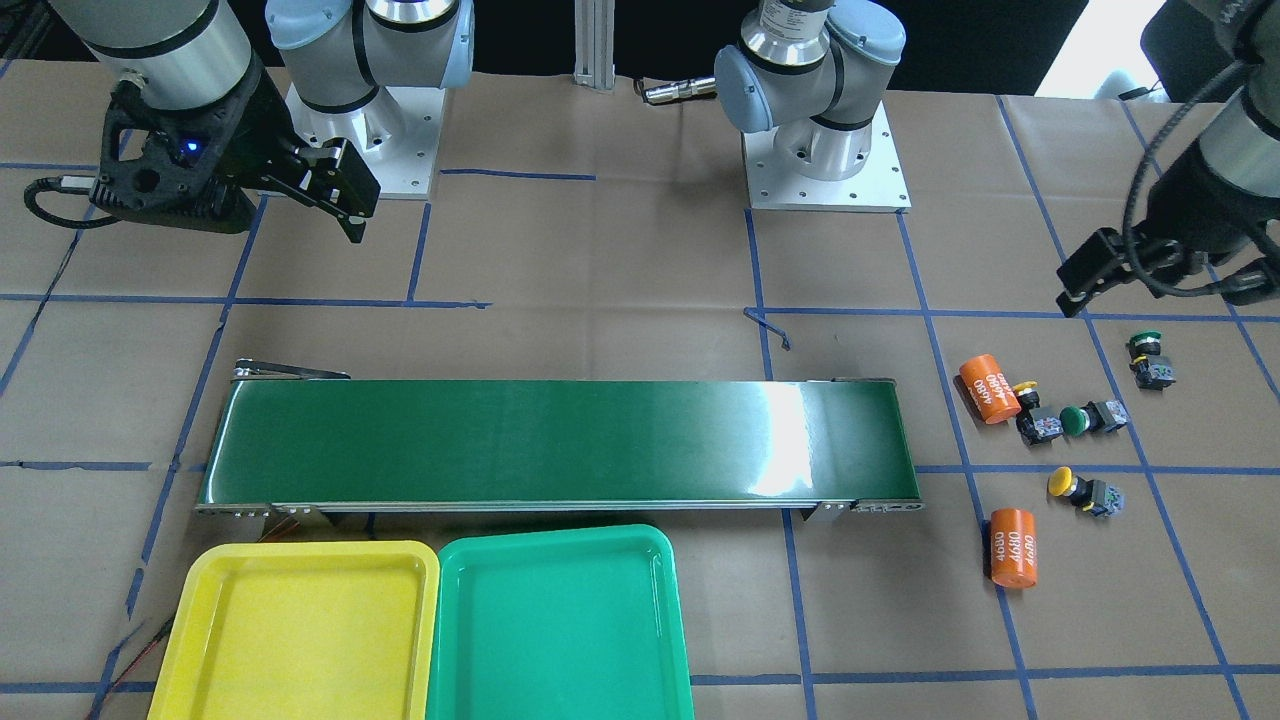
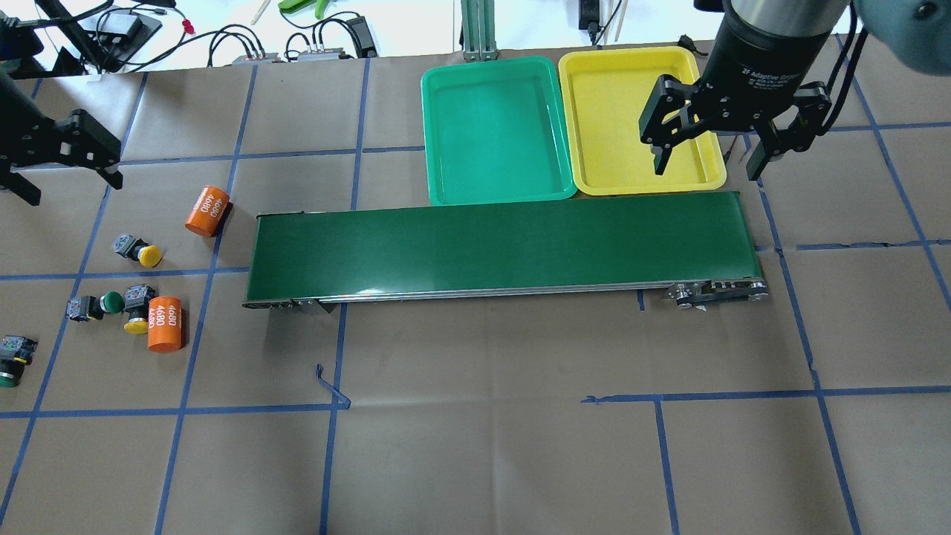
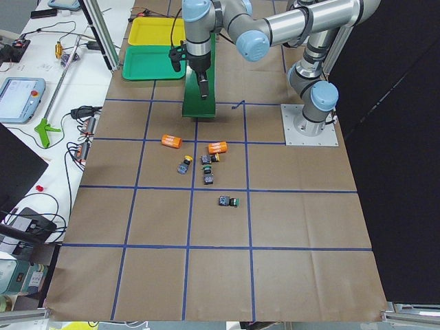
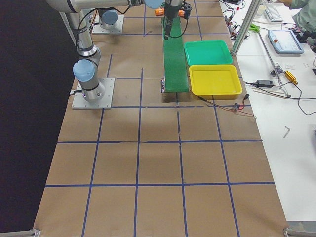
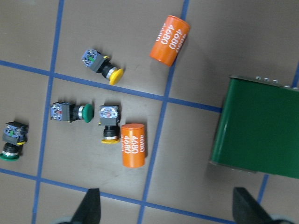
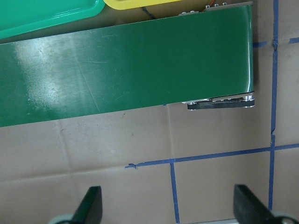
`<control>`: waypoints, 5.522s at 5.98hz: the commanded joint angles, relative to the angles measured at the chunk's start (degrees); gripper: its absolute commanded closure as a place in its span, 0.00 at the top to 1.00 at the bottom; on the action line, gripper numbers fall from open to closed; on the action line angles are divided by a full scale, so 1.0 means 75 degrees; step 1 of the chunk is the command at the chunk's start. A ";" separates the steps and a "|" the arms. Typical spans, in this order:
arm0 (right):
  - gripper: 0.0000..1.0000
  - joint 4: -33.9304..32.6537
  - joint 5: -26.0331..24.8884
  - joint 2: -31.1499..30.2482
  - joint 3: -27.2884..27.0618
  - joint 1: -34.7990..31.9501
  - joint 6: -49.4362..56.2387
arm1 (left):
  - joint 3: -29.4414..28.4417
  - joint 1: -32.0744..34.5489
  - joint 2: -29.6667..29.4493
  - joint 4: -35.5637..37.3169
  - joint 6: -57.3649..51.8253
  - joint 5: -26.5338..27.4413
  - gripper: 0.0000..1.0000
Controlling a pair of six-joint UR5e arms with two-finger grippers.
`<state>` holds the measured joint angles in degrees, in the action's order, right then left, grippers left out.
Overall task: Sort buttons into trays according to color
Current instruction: 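Reach the left gripper down and grasp a green-cap push button, then place the green button on the belt with left gripper while right lowers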
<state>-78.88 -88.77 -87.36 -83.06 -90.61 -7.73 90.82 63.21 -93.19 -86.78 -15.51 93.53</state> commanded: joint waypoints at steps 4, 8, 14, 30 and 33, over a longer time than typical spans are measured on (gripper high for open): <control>1.00 0.0006 0.0000 0.0000 0.0000 -0.0001 0.0012 | 0.0054 -0.2504 -0.1810 0.1550 -0.3970 -0.0037 0.99; 1.00 0.0006 0.0000 0.0000 0.0000 -0.0001 0.0012 | 0.1349 -0.3399 -0.2692 0.3981 -0.6005 0.0056 0.98; 1.00 -0.0006 0.0012 0.0000 0.0000 -0.0036 0.0012 | 0.2247 -0.3623 -0.2891 0.4644 -0.6006 0.0818 0.44; 1.00 -0.0006 0.0023 0.0000 0.0000 -0.0036 0.0023 | 0.0479 0.2923 -0.1423 0.1220 0.7672 -0.0729 0.00; 1.00 0.0600 0.0000 -0.0187 -0.0139 -0.0071 0.2636 | 0.0382 0.3759 -0.1908 0.1352 0.9563 -0.0624 0.03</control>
<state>-76.33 -88.64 -88.38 -83.38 -90.96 3.56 93.13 90.10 -107.51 -76.58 52.42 88.62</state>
